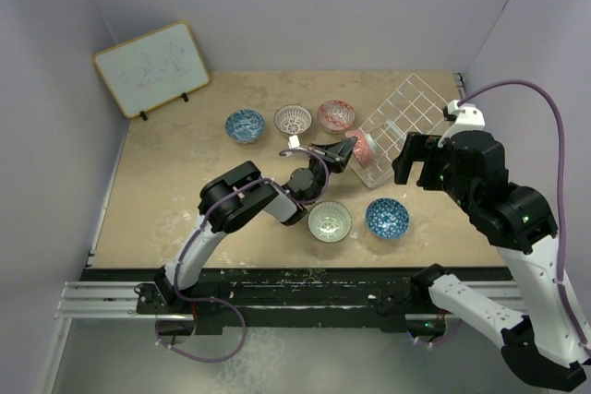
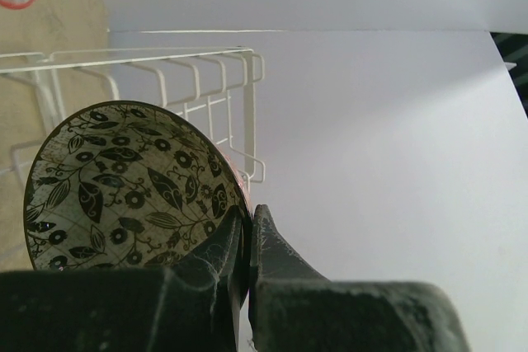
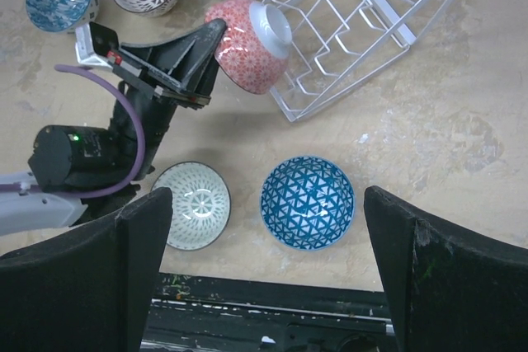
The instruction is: Load the bowls into the dish rack
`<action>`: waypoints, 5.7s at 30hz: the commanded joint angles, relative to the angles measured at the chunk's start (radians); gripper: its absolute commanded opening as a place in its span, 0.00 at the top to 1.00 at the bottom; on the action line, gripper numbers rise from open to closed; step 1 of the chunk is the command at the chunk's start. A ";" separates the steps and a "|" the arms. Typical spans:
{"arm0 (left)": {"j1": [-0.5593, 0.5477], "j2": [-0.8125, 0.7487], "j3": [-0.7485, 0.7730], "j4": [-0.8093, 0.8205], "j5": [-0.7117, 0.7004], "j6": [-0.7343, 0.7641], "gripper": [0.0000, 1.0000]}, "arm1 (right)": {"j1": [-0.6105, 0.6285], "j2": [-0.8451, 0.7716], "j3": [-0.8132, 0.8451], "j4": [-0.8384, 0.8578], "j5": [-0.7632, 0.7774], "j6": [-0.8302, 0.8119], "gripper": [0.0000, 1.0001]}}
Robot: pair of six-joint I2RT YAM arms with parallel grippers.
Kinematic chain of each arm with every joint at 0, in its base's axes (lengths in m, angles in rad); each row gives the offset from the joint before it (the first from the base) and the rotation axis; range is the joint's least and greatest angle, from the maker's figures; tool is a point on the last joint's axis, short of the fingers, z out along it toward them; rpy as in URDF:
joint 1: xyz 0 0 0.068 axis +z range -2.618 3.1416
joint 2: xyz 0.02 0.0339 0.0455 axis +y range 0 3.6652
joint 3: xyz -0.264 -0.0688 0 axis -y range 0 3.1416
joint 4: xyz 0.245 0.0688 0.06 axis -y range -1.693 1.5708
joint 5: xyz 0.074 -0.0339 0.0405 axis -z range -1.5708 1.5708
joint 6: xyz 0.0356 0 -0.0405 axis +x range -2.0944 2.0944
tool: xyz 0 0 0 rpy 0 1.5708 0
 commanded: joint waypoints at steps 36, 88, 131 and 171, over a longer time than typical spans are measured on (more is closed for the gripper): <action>0.083 -0.048 -0.027 0.160 0.289 0.014 1.00 | -0.004 0.006 -0.009 0.044 -0.029 0.005 0.00; -0.004 -0.107 -0.083 0.160 -0.042 -0.020 1.00 | -0.004 0.000 -0.010 -0.009 -0.064 -0.011 0.00; -0.008 0.073 0.068 0.161 -0.065 -0.207 1.00 | -0.003 0.027 -0.018 0.002 -0.072 -0.016 0.00; -0.008 0.131 0.082 0.160 -0.051 -0.292 0.72 | -0.003 0.030 -0.023 0.018 -0.108 -0.017 0.00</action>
